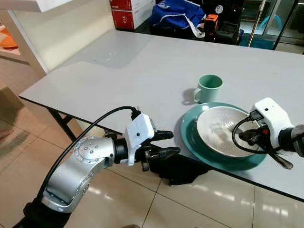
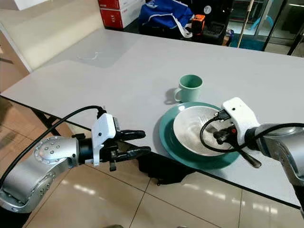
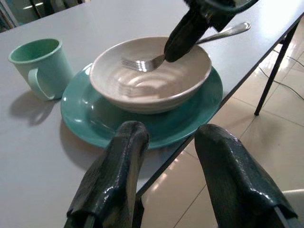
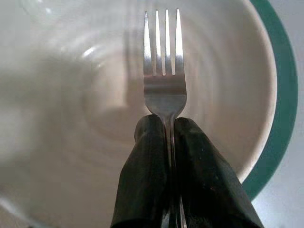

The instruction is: Setting the table

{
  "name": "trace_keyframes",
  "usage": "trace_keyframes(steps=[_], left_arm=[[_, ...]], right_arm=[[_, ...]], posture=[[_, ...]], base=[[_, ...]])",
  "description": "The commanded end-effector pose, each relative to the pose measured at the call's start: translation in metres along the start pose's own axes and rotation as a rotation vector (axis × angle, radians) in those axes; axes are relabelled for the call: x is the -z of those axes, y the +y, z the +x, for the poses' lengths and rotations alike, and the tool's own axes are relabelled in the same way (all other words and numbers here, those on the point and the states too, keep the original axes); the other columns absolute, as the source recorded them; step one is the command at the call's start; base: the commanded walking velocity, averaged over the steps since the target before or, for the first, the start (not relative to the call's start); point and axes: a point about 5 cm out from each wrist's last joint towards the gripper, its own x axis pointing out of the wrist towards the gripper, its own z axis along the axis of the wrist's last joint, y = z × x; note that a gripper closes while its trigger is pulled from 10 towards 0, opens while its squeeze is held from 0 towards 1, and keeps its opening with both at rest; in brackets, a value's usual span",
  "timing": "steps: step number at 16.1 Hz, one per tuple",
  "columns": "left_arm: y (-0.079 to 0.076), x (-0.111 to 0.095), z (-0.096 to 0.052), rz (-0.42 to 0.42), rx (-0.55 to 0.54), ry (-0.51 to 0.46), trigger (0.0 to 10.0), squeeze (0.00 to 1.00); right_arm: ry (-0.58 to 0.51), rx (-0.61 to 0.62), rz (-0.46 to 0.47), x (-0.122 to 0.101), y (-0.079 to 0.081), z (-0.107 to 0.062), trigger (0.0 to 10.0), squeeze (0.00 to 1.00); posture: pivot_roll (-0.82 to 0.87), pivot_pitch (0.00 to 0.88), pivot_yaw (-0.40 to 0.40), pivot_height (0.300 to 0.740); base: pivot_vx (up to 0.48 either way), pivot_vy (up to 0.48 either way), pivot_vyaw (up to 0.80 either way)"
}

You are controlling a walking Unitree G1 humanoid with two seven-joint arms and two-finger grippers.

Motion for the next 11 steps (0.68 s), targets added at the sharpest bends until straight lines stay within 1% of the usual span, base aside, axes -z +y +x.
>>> trace_keyframes(steps=[1, 3, 5, 6, 7, 11], left_arm=[[-0.001, 0.0, -0.003, 0.007, 0.001, 0.016, 10.0, 0.0], [-0.001, 0.0, -0.002, 0.008, 0.003, 0.018, 10.0, 0.0], [-0.001, 0.0, -0.002, 0.009, 0.003, 0.019, 10.0, 0.0], [-0.001, -0.001, -0.002, 0.01, 0.004, 0.021, 10.0, 0.0], [-0.001, -0.001, -0.002, 0.009, 0.005, 0.022, 10.0, 0.0], [-0.001, 0.0, -0.003, 0.009, 0.0, 0.029, 10.0, 0.0]], right_arm=[[0.002, 0.02, 0.005, -0.005, -0.001, 0.0, 10.0, 0.03], [0.011, 0.017, 0.027, -0.006, -0.001, 0.003, 10.0, 0.18], [0.006, 0.012, 0.054, -0.009, -0.001, 0.005, 10.0, 0.49], [0.011, 0.011, 0.067, -0.013, 0.0, 0.007, 10.0, 0.86], [0.014, 0.008, 0.067, -0.014, 0.001, 0.008, 10.0, 1.0], [0.016, 0.012, 0.077, -0.016, 0.001, 0.01, 10.0, 1.0]], posture=[[-0.08, 0.039, 0.078, 0.74], [-0.08, 0.039, 0.079, 0.74], [-0.08, 0.041, 0.08, 0.74], [-0.07, 0.042, 0.078, 0.74], [-0.07, 0.044, 0.076, 0.74], [-0.07, 0.042, 0.073, 0.74]], base=[[0.0, 0.0, 0.0], [0.0, 0.0, 0.0], [0.0, 0.0, 0.0], [0.0, 0.0, 0.0], [0.0, 0.0, 0.0], [0.0, 0.0, 0.0]])
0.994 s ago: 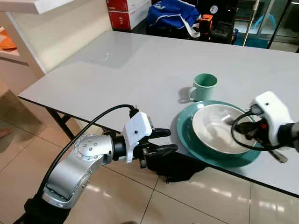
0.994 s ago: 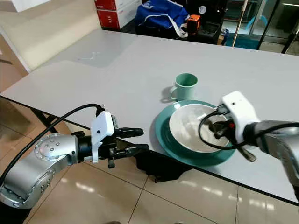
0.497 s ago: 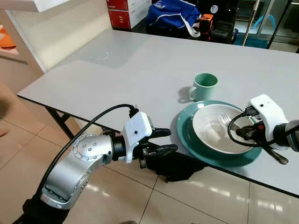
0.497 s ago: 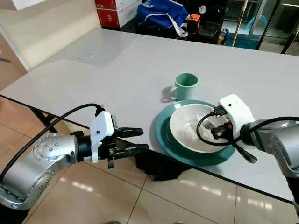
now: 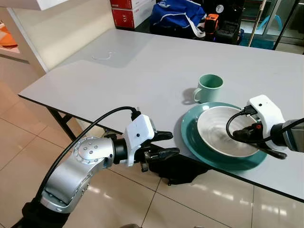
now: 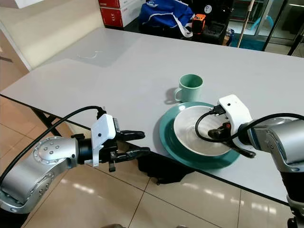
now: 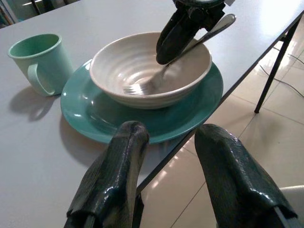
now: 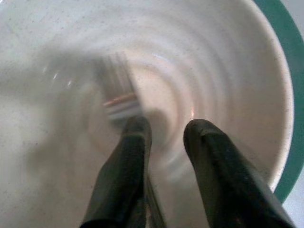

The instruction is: Setting the table

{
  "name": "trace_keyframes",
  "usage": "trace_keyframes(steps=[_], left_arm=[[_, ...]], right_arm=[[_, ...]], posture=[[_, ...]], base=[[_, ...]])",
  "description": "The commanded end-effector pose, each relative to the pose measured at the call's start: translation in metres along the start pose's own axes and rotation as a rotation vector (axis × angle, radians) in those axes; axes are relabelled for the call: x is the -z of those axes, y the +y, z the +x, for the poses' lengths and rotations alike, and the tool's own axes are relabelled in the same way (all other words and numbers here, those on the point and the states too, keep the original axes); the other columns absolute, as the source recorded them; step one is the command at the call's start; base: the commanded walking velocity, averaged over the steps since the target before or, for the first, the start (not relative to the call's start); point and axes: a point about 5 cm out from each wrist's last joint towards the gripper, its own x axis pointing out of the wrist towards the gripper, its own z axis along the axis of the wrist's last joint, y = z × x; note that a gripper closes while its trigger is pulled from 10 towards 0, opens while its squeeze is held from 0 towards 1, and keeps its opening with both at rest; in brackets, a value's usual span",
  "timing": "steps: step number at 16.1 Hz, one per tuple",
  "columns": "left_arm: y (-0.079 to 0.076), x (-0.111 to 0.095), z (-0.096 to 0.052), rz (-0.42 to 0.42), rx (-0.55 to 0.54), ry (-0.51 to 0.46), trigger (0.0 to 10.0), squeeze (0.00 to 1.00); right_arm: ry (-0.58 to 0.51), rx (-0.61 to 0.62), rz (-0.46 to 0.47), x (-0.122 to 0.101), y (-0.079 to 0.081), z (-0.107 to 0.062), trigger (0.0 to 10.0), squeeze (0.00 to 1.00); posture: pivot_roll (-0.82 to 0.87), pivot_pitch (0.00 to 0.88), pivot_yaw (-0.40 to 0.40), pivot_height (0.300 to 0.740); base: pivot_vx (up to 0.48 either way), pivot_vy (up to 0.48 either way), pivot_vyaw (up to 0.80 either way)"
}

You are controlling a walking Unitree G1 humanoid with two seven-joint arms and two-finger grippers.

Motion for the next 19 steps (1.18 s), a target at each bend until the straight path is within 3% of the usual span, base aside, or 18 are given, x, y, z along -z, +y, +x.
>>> trace_keyframes(steps=[1, 3, 4, 5, 7, 8, 9, 11, 13, 15, 18, 19], left_arm=[[-0.001, -0.001, -0.002, 0.009, -0.002, 0.011, 10.0, 0.0], [0.002, -0.001, -0.002, 0.017, -0.026, 0.007, 10.0, 0.0], [0.006, -0.003, -0.001, 0.038, -0.071, -0.005, 10.0, 0.0], [0.012, -0.005, 0.0, 0.055, -0.131, -0.013, 10.0, 0.0], [0.03, -0.015, 0.001, 0.061, -0.311, -0.086, 10.0, 0.0], [0.036, -0.016, 0.0, 0.048, -0.404, -0.113, 10.0, 0.0], [0.04, -0.017, -0.001, 0.054, -0.481, -0.126, 10.0, 0.0], [0.041, -0.016, 0.0, 0.05, -0.563, -0.134, 10.0, 0.0], [0.043, -0.01, 0.003, 0.057, -0.635, -0.086, 10.0, 0.0], [0.046, -0.01, 0.007, 0.062, -0.689, -0.089, 10.0, 0.0], [0.043, -0.013, 0.008, 0.05, -0.716, -0.111, 10.0, 0.0], [0.044, -0.01, 0.005, 0.013, -0.773, -0.095, 10.0, 0.0]], right_arm=[[-0.01, 0.014, -0.008, -0.006, 0.001, -0.002, 10.0, 1.0], [-0.023, 0.028, -0.005, -0.008, -0.001, -0.005, 10.0, 0.98], [-0.063, 0.023, -0.007, -0.015, 0.001, -0.012, 10.0, 0.0], [-0.142, 0.018, 0.007, -0.025, 0.003, -0.022, 10.0, 0.0], [-0.524, -0.012, 0.037, -0.057, 0.015, -0.051, 10.0, 0.0], [-0.774, 0.023, 0.006, -0.064, 0.028, -0.062, 10.0, 0.0], [-0.877, 0.038, 0.007, -0.062, 0.039, -0.063, 10.0, 0.0], [-0.998, 0.137, 0.123, -0.05, 0.055, -0.058, 10.0, 0.0], [-1.013, 0.181, 0.19, -0.033, 0.075, -0.044, 10.0, 0.0], [-1.105, 0.235, 0.373, -0.028, 0.08, -0.038, 10.0, 0.0], [-1.045, 0.354, 0.378, -0.01, 0.072, -0.02, 10.0, 0.0], [-1.022, 0.325, 0.382, -0.004, 0.078, -0.015, 10.0, 0.0]], posture=[[-0.07, 0.042, 0.073, 0.74], [-0.07, 0.038, 0.074, 0.74], [-0.07, 0.038, 0.076, 0.74], [-0.07, 0.038, 0.076, 0.74], [-0.07, 0.039, 0.075, 0.74], [-0.07, 0.041, 0.08, 0.74], [-0.07, 0.041, 0.081, 0.74], [-0.07, 0.044, 0.086, 0.74], [-0.07, 0.047, 0.092, 0.74], [-0.07, 0.052, 0.101, 0.74], [-0.07, 0.056, 0.093, 0.74], [-0.06, 0.059, 0.091, 0.74]], base=[[0.0, 0.0, 0.0], [0.0, 0.0, 0.0], [0.0, 0.0, 0.0], [0.0, 0.0, 0.0], [0.0, 0.0, 0.0], [0.0, 0.0, 0.0], [0.0, 0.0, 0.0], [0.0, 0.48, 0.0], [0.0, 0.48, 0.0], [0.0, 0.48, 0.0], [0.0, 0.48, 0.0], [0.0, 0.48, 0.0]])
